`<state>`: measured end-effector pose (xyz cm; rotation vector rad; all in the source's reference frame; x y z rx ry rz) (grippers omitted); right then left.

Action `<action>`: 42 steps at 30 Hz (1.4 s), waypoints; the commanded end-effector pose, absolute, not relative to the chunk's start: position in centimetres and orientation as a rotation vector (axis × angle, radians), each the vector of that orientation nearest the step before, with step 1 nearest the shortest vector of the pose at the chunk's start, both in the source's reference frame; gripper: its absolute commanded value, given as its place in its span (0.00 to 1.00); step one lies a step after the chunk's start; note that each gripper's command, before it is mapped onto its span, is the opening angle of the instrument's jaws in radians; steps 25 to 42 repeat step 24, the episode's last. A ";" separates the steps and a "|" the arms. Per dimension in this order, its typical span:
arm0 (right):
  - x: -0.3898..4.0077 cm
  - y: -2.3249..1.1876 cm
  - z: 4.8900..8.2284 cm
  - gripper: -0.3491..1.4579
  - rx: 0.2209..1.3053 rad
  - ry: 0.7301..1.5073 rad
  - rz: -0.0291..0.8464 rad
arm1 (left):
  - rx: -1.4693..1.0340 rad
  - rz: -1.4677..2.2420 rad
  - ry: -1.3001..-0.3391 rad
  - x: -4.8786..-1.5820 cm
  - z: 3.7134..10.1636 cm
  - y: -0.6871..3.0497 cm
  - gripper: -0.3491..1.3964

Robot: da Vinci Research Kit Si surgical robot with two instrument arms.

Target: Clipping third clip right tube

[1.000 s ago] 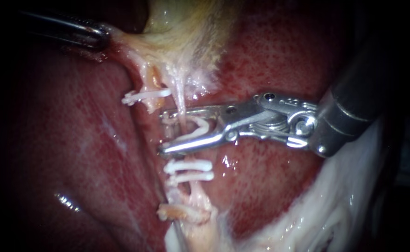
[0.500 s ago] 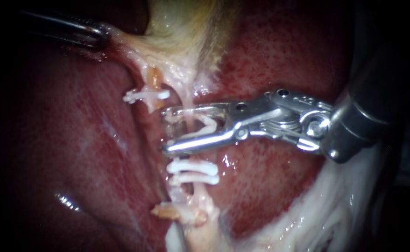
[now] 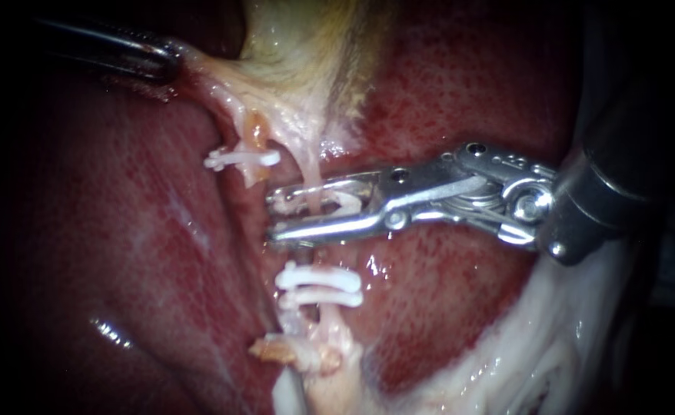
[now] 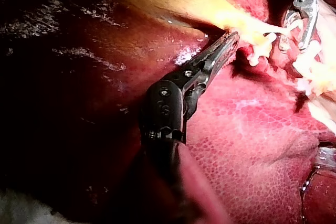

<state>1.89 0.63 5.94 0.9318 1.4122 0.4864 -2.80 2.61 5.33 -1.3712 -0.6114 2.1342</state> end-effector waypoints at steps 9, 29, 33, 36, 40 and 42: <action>1.87 0.63 5.93 0.00 1.015 1.375 0.555 | -1.370 2.134 -0.611 -2.81 5.33 2.61 0.00; 1.89 0.62 5.97 0.00 1.032 1.368 0.539 | -1.370 2.134 -0.611 -2.81 5.33 2.62 0.00; 1.89 0.62 5.97 0.00 1.032 1.368 0.539 | -1.370 2.134 -0.611 -2.81 5.33 2.62 0.00; 1.89 0.62 5.97 0.00 1.032 1.368 0.539 | -1.370 2.134 -0.611 -2.81 5.33 2.62 0.00; 1.89 0.62 5.97 0.00 1.032 1.368 0.539 | -1.370 2.134 -0.611 -2.81 5.33 2.62 0.00; 1.89 0.62 5.97 0.00 1.032 1.368 0.539 | -1.370 2.134 -0.611 -2.81 5.33 2.62 0.00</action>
